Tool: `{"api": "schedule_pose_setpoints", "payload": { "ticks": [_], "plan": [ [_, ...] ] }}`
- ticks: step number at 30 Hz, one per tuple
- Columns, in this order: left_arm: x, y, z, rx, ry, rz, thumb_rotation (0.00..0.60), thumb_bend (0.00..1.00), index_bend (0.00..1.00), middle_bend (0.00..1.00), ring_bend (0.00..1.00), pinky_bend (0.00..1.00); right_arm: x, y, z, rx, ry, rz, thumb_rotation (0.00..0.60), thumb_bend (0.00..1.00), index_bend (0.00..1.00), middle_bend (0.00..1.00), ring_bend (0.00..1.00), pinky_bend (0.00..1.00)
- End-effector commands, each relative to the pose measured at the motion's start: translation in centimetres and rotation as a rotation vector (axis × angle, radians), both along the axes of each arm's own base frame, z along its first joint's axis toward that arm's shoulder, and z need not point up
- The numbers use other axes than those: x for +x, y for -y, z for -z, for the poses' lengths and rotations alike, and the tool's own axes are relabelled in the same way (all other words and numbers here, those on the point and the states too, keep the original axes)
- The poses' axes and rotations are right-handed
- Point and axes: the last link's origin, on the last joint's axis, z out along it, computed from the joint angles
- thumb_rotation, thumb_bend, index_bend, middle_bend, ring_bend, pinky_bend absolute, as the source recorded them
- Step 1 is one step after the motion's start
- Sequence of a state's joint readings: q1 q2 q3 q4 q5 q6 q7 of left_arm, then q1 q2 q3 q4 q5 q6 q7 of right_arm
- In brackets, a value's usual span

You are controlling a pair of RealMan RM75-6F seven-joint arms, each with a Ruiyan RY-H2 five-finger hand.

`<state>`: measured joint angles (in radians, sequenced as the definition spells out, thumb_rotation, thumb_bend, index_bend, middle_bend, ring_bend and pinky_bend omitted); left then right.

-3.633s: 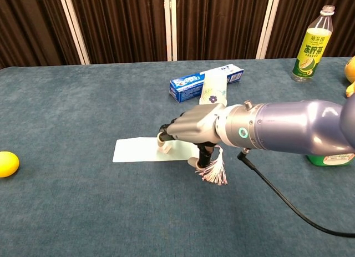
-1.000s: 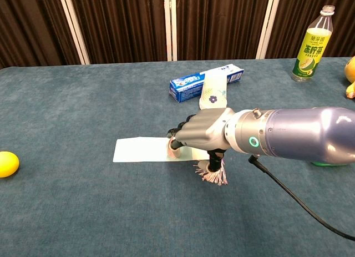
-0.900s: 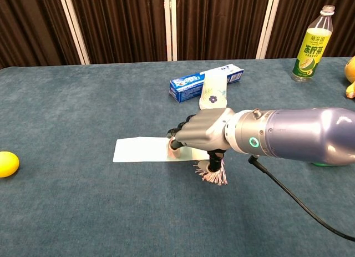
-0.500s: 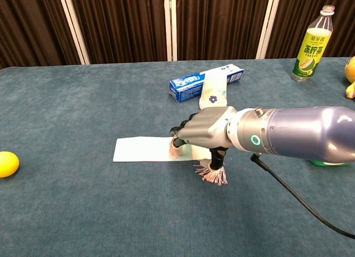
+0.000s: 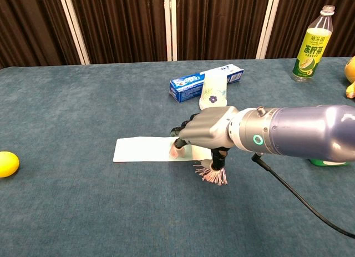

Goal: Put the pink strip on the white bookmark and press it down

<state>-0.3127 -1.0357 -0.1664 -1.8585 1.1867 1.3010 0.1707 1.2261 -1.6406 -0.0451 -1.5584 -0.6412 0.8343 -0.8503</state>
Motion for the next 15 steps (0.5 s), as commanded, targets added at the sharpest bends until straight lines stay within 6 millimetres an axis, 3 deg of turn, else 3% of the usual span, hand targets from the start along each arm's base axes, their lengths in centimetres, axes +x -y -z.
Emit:
{"api": "schedule_pose_setpoints", "payload": {
  "ticks": [1, 10, 15],
  "plan": [
    [0.0, 0.0, 0.0, 0.0, 0.0, -0.001, 0.6, 0.0, 0.0, 0.0, 0.0, 0.0, 0.1, -0.2, 0.0, 0.007, 0.002, -0.005, 0.6, 0.44, 0.3, 0.0, 0.0, 0.0],
    [-0.1, 0.0, -0.1, 0.002, 0.004, -0.003, 0.6, 0.0, 0.0, 0.0, 0.0, 0.0, 0.7, -0.1, -0.6, -0.004, 0.034, -0.004, 0.6, 0.44, 0.3, 0.0, 0.0, 0.0],
    [-0.1, -0.1, -0.1, 0.003, 0.004, -0.004, 0.6, 0.0, 0.0, 0.0, 0.0, 0.0, 1.4, 0.5, -2.7, -0.039, 0.098, 0.001, 0.6, 0.44, 0.3, 0.0, 0.0, 0.0]
  ]
}}
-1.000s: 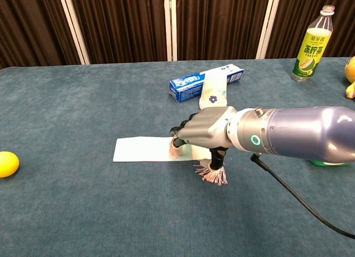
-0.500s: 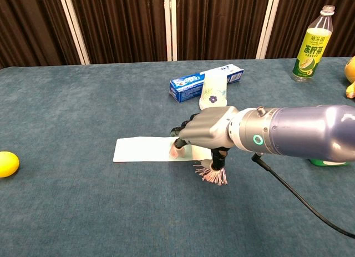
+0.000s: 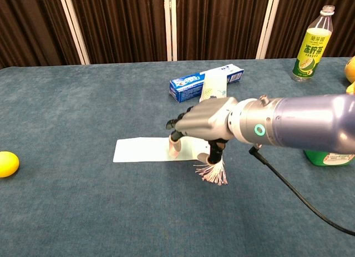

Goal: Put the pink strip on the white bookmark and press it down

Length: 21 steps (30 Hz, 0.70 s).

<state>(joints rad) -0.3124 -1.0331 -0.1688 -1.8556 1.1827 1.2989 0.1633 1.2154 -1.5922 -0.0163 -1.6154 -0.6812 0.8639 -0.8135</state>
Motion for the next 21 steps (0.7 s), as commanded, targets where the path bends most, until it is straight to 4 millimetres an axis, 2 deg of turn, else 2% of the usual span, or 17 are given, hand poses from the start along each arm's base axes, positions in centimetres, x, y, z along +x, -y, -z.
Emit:
{"api": "schedule_pose_setpoints", "payload": {
  "ticks": [1, 7, 12, 19, 20, 21],
  "plan": [
    [0.0, 0.0, 0.0, -0.001, 0.0, 0.0, 0.6, 0.0, 0.0, 0.0, 0.0, 0.0, 0.4, 0.4, -1.7, -0.029, 0.045, 0.0, 0.6, 0.44, 0.3, 0.0, 0.0, 0.0],
    [0.0, 0.1, -0.1, -0.001, 0.001, 0.001, 0.6, 0.0, 0.0, 0.0, 0.0, 0.0, 0.1, 1.5, -6.8, -0.12, 0.125, 0.0, 0.6, 0.44, 0.28, 0.0, 0.0, 0.0],
    [0.0, 0.4, -0.2, 0.002, 0.004, 0.01, 0.6, 0.0, 0.0, 0.0, 0.0, 0.0, -2.4, 1.9, -12.8, -0.255, 0.226, -0.029, 0.6, 0.42, 0.2, 0.0, 0.0, 0.0],
    [0.0, 1.7, -0.2, 0.0, 0.008, 0.026, 0.6, 0.0, 0.0, 0.0, 0.0, 0.0, -8.8, 0.2, -20.4, -0.435, 0.346, -0.051, 0.6, 0.25, 0.15, 0.0, 0.0, 0.0],
    [-0.3, 2.3, -0.2, 0.0, 0.007, 0.022, 0.6, 0.0, 0.0, 0.0, 0.0, 0.0, -11.4, -0.7, -22.5, -0.503, 0.354, 0.004, 0.6, 0.21, 0.15, 0.0, 0.0, 0.0],
    [-0.4, 2.7, -0.3, 0.003, 0.007, 0.023, 0.6, 0.0, 0.0, 0.0, 0.0, 0.0, -12.6, -1.7, -23.5, -0.522, 0.371, 0.02, 0.6, 0.17, 0.14, 0.0, 0.0, 0.0]
  ]
}}
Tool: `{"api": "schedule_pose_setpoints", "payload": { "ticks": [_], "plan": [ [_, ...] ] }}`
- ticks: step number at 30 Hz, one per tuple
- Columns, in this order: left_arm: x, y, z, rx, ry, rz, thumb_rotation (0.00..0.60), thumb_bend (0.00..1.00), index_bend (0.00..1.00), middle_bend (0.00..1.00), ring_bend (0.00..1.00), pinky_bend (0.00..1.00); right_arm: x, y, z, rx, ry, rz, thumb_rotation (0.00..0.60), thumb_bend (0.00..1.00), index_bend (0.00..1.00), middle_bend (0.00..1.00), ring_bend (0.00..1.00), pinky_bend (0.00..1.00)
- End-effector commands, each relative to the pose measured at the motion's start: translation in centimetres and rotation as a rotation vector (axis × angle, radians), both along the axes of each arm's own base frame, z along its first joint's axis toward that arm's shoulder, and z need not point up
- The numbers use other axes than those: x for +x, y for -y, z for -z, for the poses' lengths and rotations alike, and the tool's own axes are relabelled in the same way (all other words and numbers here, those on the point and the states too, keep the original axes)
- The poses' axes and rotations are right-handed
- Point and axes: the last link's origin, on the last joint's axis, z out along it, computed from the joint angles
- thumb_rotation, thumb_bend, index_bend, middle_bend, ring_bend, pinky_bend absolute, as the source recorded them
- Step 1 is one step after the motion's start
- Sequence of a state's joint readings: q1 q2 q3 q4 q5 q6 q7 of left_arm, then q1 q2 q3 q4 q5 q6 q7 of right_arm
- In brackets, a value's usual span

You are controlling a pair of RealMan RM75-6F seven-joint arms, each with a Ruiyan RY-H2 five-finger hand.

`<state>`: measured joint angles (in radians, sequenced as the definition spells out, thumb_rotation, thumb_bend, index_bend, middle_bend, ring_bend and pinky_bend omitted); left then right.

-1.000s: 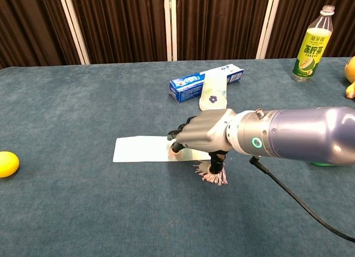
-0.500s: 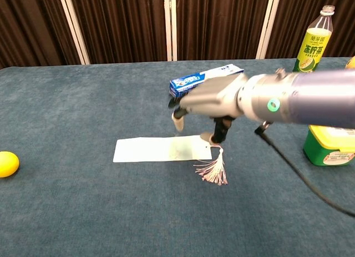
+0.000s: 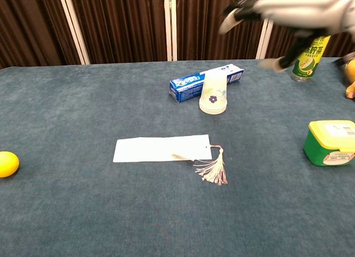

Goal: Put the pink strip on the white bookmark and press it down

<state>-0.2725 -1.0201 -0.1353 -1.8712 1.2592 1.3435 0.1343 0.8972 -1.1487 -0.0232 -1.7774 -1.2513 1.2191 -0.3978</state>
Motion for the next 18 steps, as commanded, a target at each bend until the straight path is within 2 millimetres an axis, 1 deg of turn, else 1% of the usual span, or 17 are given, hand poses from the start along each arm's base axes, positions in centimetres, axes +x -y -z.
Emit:
{"api": "schedule_pose_setpoints", "payload": {
  "ticks": [1, 2, 3, 5, 7, 11, 14, 15, 18],
  "plan": [
    [-0.4, 1.3, -0.2, 0.007, 0.002, 0.0, 0.6, 0.0, 0.0, 0.0, 0.0, 0.0, -7.6, -3.6, -6.9, -0.144, 0.093, 0.108, 0.6, 0.14, 0.13, 0.0, 0.0, 0.0],
    [-0.5, 1.7, -0.3, 0.013, 0.003, 0.002, 0.6, 0.0, 0.0, 0.0, 0.0, 0.0, -8.8, -4.4, -7.7, -0.158, 0.12, 0.134, 0.6, 0.09, 0.12, 0.0, 0.0, 0.0],
    [-0.6, 1.8, -0.3, 0.016, 0.003, 0.002, 0.6, 0.0, 0.0, 0.0, 0.0, 0.0, -9.3, -4.8, -8.0, -0.163, 0.134, 0.147, 0.6, 0.04, 0.11, 0.0, 0.0, 0.0],
    [-0.8, 2.3, -0.4, 0.022, 0.003, 0.005, 0.6, 0.0, 0.0, 0.0, 0.0, 0.0, -10.5, -5.8, -8.6, -0.177, 0.173, 0.183, 0.6, 0.0, 0.09, 0.0, 0.0, 0.0],
    [-1.0, 2.6, -0.4, 0.026, 0.005, 0.005, 0.6, 0.0, 0.0, 0.0, 0.0, 0.0, -11.4, -6.6, -9.1, -0.184, 0.203, 0.213, 0.6, 0.0, 0.07, 0.0, 0.0, 0.0],
    [-1.6, 3.6, -0.7, 0.039, 0.01, 0.012, 0.6, 0.0, 0.0, 0.0, 0.0, 0.0, -14.0, -9.0, -10.0, -0.217, 0.276, 0.293, 0.6, 0.0, 0.06, 0.0, 0.0, 0.0],
    [-1.9, 4.0, -0.8, 0.049, 0.015, 0.023, 0.6, 0.0, 0.0, 0.0, 0.0, 0.0, -15.4, -10.4, -10.2, -0.239, 0.27, 0.328, 0.6, 0.0, 0.06, 0.0, 0.0, 0.0],
    [-1.9, 4.0, -0.9, 0.051, 0.015, 0.024, 0.6, 0.0, 0.0, 0.0, 0.0, 0.0, -15.5, -10.6, -10.2, -0.241, 0.268, 0.331, 0.6, 0.0, 0.06, 0.0, 0.0, 0.0],
    [-2.0, 4.3, -1.0, 0.058, 0.018, 0.029, 0.6, 0.0, 0.0, 0.0, 0.0, 0.0, -16.6, -12.0, -10.1, -0.263, 0.255, 0.363, 0.6, 0.0, 0.06, 0.0, 0.0, 0.0]
  ]
}}
